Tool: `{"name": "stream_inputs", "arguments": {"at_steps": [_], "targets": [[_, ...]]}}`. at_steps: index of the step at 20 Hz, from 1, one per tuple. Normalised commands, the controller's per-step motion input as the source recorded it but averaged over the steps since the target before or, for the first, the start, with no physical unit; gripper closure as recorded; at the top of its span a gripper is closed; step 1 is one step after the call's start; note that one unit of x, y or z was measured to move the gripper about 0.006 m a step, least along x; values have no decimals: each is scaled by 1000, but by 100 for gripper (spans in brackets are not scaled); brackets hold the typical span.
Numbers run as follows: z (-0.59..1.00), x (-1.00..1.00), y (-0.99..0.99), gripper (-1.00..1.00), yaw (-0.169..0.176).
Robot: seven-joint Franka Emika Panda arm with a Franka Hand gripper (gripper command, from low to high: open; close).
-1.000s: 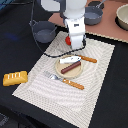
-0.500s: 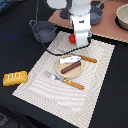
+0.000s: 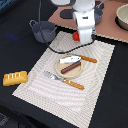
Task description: Interact with the objects in diverse but meaningful ways.
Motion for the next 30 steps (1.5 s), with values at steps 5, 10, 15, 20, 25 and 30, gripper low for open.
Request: {"name": "stream_inputs", "arguments": {"at_steps": [5, 10, 15, 20, 25, 30], "targets": [[770, -462, -717, 100, 0], [490, -595, -652, 100, 0], [177, -766, -503, 100, 0], [3, -825, -426, 100, -4], [-256, -906, -423, 100, -7], [-414, -901, -451, 100, -12]]}}
